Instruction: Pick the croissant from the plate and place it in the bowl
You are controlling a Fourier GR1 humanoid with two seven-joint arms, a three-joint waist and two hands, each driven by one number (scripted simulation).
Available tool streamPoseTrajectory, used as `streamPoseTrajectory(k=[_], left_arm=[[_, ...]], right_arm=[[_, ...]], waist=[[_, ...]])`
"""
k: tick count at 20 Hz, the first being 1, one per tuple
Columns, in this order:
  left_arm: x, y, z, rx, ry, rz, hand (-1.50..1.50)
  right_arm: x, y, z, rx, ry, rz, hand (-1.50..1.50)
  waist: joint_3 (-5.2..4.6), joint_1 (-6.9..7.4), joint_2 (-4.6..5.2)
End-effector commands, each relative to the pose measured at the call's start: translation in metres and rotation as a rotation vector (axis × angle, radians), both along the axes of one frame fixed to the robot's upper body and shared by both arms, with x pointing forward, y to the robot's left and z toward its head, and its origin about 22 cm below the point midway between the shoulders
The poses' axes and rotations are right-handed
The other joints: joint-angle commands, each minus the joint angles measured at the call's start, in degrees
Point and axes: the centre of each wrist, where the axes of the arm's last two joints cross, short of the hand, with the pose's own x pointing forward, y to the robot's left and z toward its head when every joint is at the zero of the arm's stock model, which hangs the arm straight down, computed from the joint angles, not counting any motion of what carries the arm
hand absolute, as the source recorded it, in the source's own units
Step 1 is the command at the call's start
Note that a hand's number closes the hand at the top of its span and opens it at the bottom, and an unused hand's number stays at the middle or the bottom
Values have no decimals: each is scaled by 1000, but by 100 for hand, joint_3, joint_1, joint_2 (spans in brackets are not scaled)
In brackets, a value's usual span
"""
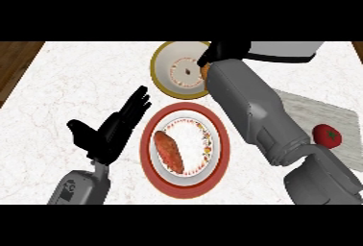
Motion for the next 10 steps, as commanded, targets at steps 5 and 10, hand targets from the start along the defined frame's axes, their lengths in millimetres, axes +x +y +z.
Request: streamPoseTrajectory(k=[5, 10], left_arm=[[0, 8, -6, 1, 25, 51, 0], [-7, 11, -10, 7, 40, 32, 0]], right_arm=[[-12, 34, 18, 235, -593, 59, -150], [-30, 47, 8, 307, -747, 156, -150]], waist=[[-4, -160, -130], [-13, -163, -236]])
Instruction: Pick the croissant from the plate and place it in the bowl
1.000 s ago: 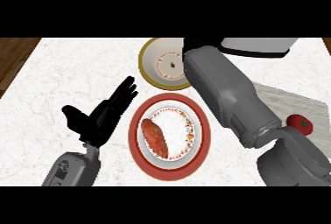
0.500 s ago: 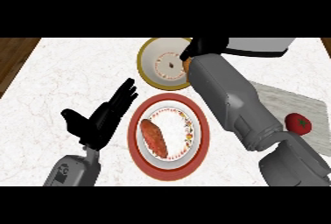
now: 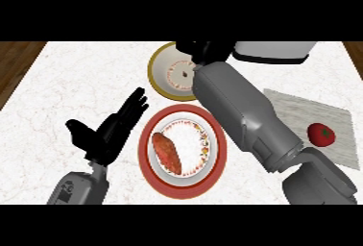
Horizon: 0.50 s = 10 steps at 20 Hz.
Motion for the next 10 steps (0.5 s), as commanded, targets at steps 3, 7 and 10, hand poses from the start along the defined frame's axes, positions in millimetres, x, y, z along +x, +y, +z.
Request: streamPoseTrajectory(k=[3, 7, 10], left_arm=[[3, 5, -1, -8, 16, 7, 0], [-8, -7, -10, -7, 25, 10, 0], [1, -6, -7, 7, 28, -14, 0]], right_arm=[[-30, 21, -19, 171, -227, 99, -150], [-45, 32, -27, 129, -266, 189, -150], [-59, 36, -38, 129, -262, 241, -150]], waist=[[-13, 0, -91], [-21, -73, -200], [-26, -28, -199]])
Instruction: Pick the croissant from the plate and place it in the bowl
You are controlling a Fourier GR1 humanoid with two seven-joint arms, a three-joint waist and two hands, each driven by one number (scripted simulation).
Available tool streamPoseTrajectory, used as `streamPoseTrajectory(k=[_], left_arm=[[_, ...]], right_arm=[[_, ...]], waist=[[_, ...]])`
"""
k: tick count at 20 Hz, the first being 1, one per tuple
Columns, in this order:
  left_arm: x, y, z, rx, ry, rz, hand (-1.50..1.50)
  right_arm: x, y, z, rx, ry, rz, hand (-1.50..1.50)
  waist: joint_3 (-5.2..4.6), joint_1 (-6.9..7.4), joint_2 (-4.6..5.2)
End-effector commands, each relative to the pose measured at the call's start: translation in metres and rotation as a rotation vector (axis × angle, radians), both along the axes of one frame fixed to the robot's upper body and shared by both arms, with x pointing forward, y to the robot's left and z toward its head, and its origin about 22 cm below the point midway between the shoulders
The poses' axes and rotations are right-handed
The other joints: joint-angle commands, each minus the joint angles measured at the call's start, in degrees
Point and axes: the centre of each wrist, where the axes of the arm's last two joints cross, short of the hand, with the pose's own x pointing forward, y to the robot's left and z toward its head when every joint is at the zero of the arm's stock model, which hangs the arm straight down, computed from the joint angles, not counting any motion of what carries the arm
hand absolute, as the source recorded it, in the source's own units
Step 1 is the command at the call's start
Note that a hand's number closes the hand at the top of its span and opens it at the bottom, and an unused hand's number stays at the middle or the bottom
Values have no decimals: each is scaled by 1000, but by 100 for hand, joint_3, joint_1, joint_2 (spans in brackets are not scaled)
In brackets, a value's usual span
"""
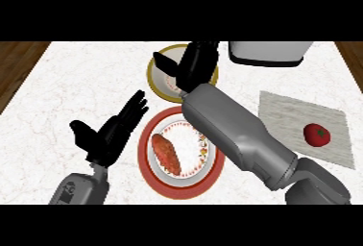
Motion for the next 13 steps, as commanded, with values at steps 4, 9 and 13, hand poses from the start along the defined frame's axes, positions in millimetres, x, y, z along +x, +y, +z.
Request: streamPoseTrajectory(k=[4, 9, 13], left_arm=[[-1, -1, -5, -3, 18, -5, 0], [-2, -3, -6, -2, 20, -22, 0], [4, -9, -1, -11, 2, -41, 0]], right_arm=[[-35, 11, -31, 45, -30, 118, 150], [-63, 4, -71, 74, 68, 145, 150], [-93, 4, -96, 93, 164, 190, 150]], waist=[[-15, 85, -111], [-8, 165, -97], [-6, 302, 13]])
